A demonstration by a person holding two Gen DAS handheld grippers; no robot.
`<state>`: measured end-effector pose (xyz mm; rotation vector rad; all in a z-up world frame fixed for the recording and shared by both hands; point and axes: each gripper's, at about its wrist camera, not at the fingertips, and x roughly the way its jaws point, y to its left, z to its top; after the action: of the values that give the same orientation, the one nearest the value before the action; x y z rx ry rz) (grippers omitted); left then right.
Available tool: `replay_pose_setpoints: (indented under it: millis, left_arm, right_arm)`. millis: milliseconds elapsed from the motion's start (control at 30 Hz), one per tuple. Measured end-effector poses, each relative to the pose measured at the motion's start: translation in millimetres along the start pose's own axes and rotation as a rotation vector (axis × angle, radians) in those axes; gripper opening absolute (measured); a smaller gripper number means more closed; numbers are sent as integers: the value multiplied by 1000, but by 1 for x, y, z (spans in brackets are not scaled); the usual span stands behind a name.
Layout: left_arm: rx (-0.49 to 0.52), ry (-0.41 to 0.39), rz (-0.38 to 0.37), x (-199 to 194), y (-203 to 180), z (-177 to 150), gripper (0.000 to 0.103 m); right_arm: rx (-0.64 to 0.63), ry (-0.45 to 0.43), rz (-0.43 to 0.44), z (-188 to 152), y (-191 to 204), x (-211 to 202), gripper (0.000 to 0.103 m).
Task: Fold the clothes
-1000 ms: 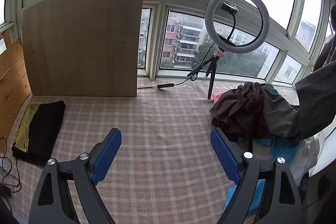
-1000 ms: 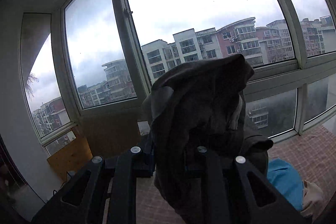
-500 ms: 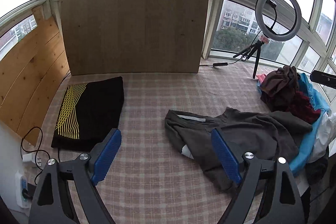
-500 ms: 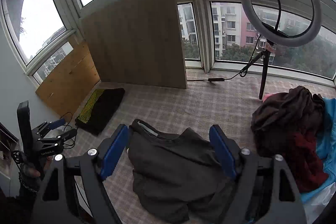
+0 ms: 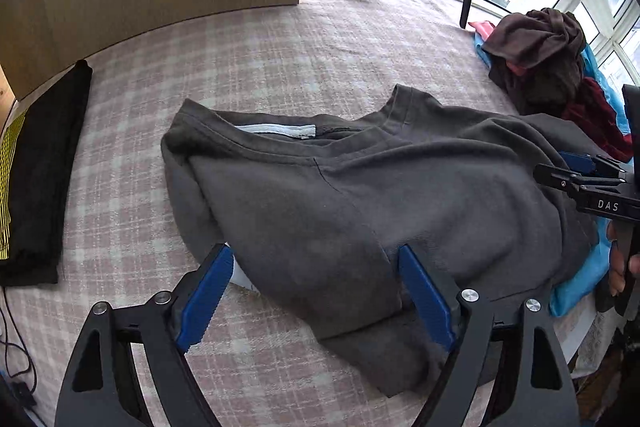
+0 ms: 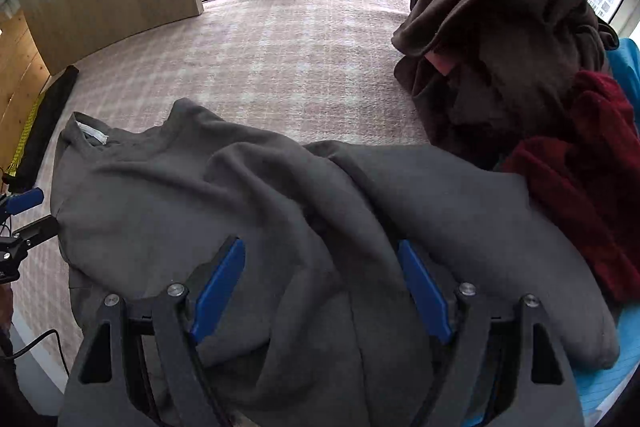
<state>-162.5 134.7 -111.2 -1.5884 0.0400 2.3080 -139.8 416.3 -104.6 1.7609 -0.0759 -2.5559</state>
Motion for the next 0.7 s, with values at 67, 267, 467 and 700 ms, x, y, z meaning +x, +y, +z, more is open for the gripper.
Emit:
replay_pose_setpoints:
  millis: [67, 267, 467, 700]
  left_arm:
    - [-7, -11, -34, -3, 1, -1, 56]
    - [-27, -44, -134, -12, 4, -3, 3]
    - [-110, -170, -226, -79, 40, -13, 3]
    - [-195, -284, -7, -156, 124, -58, 3]
  right_arm:
    - [-22, -6, 26, -4, 4, 4, 67]
    - [-16, -44, 143, -12, 4, -19, 5]
    - [-19, -196, 290, -6, 26, -90, 4]
    - [-210, 2, 590, -27, 127, -124, 54]
